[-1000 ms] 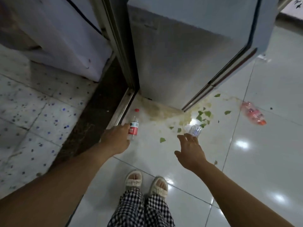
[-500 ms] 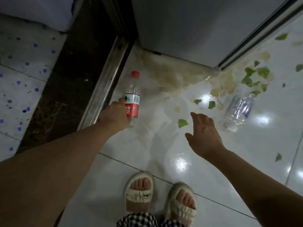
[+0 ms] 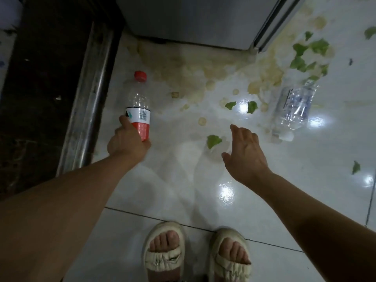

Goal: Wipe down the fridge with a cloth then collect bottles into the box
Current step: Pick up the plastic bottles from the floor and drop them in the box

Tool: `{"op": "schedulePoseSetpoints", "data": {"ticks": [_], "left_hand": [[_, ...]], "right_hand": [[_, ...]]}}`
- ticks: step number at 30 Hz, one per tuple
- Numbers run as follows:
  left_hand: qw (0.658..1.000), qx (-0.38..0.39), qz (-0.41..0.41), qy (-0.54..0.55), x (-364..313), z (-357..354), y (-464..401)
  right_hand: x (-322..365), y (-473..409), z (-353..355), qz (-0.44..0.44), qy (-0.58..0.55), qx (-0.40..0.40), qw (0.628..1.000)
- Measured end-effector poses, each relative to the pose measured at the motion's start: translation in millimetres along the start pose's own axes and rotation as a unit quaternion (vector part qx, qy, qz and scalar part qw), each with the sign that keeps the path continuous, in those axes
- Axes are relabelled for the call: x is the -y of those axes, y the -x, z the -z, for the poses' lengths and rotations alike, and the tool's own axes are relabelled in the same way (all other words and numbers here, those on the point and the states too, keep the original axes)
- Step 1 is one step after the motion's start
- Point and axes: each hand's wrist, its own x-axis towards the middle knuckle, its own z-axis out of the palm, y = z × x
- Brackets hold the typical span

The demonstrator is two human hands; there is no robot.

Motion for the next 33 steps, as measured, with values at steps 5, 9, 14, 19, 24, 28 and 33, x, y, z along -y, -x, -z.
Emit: {"op": "schedulePoseSetpoints", "data": {"ticks": [5, 9, 14, 19, 24, 28, 33], "left_hand": [[0.995, 0.04, -0.092, -0.025, -41.9, 8.0, 27.7], [0.982, 0.055, -0.173, -0.055, -86.6, 11.9, 45.5], [0.967, 0.072, -0.238, -0.058, -135.3, 5.0, 55.1], [0.951, 0.049, -0.292, -0.091, -162.4, -12.7, 47.9], [0.939, 0.038, -0.329, -0.098, -176.8, -28.6, 40.5], [0.939, 0.042, -0.326, -0.1, -177.8, -27.0, 44.6], [0.944, 0.041, -0.314, -0.098, -179.3, 2.5, 72.2]], "right_hand": [[-30.2, 6.2, 21.4, -0.068, -0.05, -0.039, 0.996], [-61.4, 0.6, 36.1, -0.133, -0.079, -0.078, 0.985], [-97.0, -16.9, 33.9, -0.191, -0.105, -0.124, 0.968], [-122.2, -47.8, 28.0, -0.224, -0.127, -0.157, 0.953], [-134.6, -79.1, 28.6, -0.239, -0.132, -0.172, 0.947], [-132.9, -80.3, 32.4, -0.229, -0.175, -0.186, 0.939], [-125.4, -32.6, 56.2, -0.233, -0.208, -0.176, 0.934]]}}
